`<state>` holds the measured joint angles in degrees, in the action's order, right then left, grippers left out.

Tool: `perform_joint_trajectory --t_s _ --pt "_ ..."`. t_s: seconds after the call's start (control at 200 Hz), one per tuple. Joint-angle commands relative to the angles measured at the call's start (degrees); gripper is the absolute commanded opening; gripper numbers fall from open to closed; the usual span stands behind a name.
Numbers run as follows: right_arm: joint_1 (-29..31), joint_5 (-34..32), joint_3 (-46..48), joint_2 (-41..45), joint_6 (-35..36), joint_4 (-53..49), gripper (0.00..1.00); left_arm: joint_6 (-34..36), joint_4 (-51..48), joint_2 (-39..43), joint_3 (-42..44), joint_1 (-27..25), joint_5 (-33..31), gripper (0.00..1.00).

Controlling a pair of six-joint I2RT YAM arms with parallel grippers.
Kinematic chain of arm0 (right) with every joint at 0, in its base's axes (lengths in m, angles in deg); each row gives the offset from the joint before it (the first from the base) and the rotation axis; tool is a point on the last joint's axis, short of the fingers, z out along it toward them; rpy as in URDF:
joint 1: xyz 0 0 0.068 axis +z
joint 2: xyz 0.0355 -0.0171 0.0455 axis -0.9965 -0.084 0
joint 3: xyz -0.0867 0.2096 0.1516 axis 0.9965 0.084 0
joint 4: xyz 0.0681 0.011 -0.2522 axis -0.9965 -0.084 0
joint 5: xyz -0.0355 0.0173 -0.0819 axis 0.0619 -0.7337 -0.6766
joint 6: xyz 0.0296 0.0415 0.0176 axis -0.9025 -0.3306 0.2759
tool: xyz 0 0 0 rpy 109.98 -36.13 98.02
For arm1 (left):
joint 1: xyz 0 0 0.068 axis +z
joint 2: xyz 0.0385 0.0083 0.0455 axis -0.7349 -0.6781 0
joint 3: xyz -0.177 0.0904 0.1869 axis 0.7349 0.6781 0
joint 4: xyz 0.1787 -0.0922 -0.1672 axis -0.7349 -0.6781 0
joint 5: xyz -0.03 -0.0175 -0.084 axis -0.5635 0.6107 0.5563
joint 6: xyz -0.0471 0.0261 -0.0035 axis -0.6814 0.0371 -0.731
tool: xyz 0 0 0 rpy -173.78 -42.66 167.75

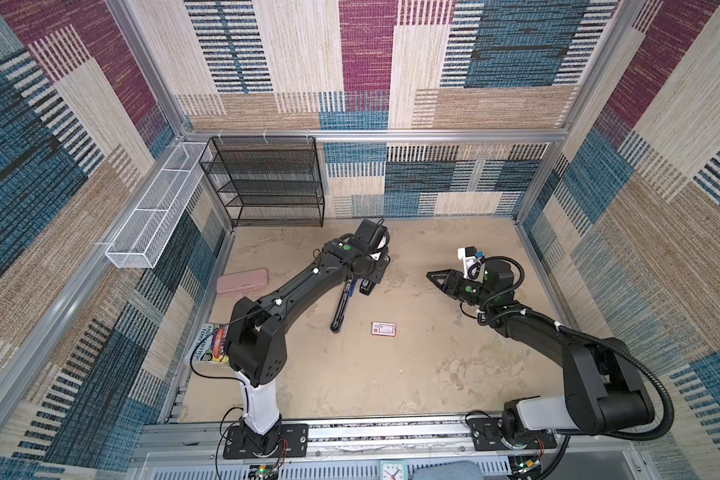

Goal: Load the staples into the stapler

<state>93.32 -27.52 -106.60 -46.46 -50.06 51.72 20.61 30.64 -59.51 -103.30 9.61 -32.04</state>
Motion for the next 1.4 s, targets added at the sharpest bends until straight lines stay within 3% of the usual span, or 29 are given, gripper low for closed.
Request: perform_joint_trajectory --t_s 0.0,0.3,0.426,0.891,1.237,1.362,1.397 --pt "-0.2 6.4 -0.8 -3.0 -4.8 9.4 0.46 -3.4 10.1 4.0 5.4 -1.5 2.3 0.00" --pt "-0.1 14.6 2.9 -11.7 -19.1 32.1 0.41 -6.7 19.9 9.8 16.3 -6.5 2.1 0.00" --pt "0.8 15.7 2.9 -13.1 -19.1 32.3 0.43 -6.4 20.2 10.0 17.1 -7.6 1.8 0.00" --pt "1.8 16.0 1.6 -17.4 -20.5 35.0 0.36 -6.3 22.3 9.9 17.3 -10.0 3.0 0.00" --pt "1.9 16.2 1.2 -19.9 -22.2 37.1 0.18 -5.5 24.4 10.6 18.4 -11.9 3.5 0.00" --pt "1.9 16.6 1.5 -20.6 -23.3 39.2 0.00 -5.4 25.0 10.9 19.0 -12.2 2.9 0.00" --pt "2.0 16.5 1.6 -20.5 -23.3 39.2 0.00 -5.4 24.7 10.9 19.1 -12.2 2.6 0.10"
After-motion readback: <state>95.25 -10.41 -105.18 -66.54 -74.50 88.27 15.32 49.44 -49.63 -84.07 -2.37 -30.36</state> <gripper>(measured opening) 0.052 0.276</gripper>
